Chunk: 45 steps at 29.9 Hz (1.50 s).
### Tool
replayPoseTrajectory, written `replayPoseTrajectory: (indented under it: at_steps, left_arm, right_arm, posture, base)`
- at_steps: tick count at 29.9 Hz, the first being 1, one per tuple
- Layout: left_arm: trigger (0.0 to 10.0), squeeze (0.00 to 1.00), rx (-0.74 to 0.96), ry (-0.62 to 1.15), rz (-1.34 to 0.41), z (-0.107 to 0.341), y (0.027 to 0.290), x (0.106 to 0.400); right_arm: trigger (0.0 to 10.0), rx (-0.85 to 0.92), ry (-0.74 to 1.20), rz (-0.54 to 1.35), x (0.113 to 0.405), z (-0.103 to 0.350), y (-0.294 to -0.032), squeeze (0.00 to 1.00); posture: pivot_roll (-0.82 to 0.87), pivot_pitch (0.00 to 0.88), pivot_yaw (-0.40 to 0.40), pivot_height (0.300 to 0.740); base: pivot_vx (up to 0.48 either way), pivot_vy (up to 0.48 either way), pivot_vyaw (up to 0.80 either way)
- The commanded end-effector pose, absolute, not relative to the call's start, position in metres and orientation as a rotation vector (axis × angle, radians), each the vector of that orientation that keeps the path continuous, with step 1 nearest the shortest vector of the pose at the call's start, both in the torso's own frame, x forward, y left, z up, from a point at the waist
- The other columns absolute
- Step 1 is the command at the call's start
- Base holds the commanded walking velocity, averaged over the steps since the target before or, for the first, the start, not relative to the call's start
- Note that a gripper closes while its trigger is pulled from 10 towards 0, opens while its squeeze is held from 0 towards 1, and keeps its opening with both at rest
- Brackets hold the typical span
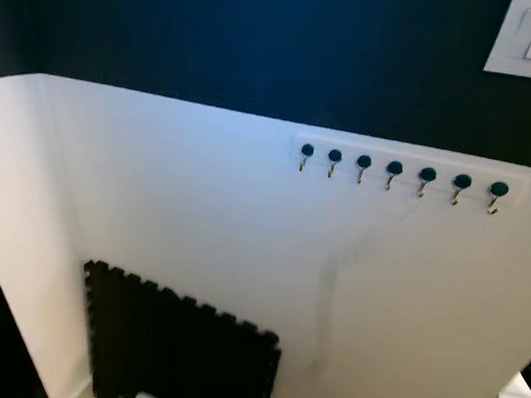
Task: Hang keys on a hook
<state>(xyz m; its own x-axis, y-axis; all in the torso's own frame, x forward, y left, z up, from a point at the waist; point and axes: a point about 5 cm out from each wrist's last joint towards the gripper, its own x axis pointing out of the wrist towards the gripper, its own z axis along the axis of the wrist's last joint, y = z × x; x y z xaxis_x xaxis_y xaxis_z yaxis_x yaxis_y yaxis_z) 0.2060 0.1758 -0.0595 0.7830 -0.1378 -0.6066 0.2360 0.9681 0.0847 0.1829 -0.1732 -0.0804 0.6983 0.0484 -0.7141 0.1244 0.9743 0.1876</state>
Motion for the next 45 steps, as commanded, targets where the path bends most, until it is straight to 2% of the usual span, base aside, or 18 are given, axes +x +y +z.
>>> replayPoseTrajectory:
  at_steps: [1, 15, 20, 27, 38, 42, 45]
  left_arm:
    - [10.0, 0.00, 0.165, 0.657, -0.226, -0.063, 0.172, 0.202]
    - [10.0, 0.00, 0.179, 0.657, -0.246, -0.062, 0.172, 0.203]
    - [10.0, 0.00, 0.201, 0.656, -0.258, -0.062, 0.172, 0.204]
    - [10.0, 0.00, 0.232, 0.599, -0.251, -0.054, 0.174, 0.213]
    - [10.0, 0.00, 0.254, 0.394, -0.332, -0.025, 0.180, 0.235]
    - [10.0, 0.00, 0.308, 0.317, -0.455, -0.013, 0.178, 0.239]
    - [10.0, 0.00, 0.244, 0.242, -0.563, 0.001, 0.174, 0.239]
  right_arm:
    - [10.0, 0.223, 0.796, -0.063, 0.182, -0.080, -0.179, 0.00]
    - [10.0, 0.233, 0.792, -0.068, 0.181, -0.081, -0.178, 0.00]
    - [10.0, 0.235, 0.786, -0.069, 0.182, -0.080, -0.177, 0.00]
    - [10.0, 0.220, 0.734, -0.048, 0.190, -0.074, -0.178, 0.00]
    - [10.0, 0.180, 0.485, 0.058, 0.226, -0.044, -0.172, 0.00]
    - [10.0, 0.245, 0.333, 0.108, 0.242, -0.023, -0.166, 0.00]
    - [10.0, 0.311, 0.163, 0.185, 0.255, 0.004, -0.156, 0.00]
  posture:
    - [0.08, 0.002, -0.008, 0.740]
    - [0.08, 0.010, -0.004, 0.740]
    - [0.08, 0.012, -0.002, 0.740]
    - [0.08, 0.016, -0.002, 0.740]
    - [0.07, 0.026, 0.000, 0.740]
    - [0.08, 0.028, -0.001, 0.740]
    - [0.07, 0.030, 0.004, 0.740]
  base:
    - [0.000, 0.000, 0.00]
    - [0.000, 0.000, 0.00]
    - [0.000, -0.460, 0.00]
    - [0.000, 0.000, 0.00]
    - [0.000, 0.000, 0.00]
    - [0.000, 0.000, 0.00]
    - [0.000, 0.000, 0.00]
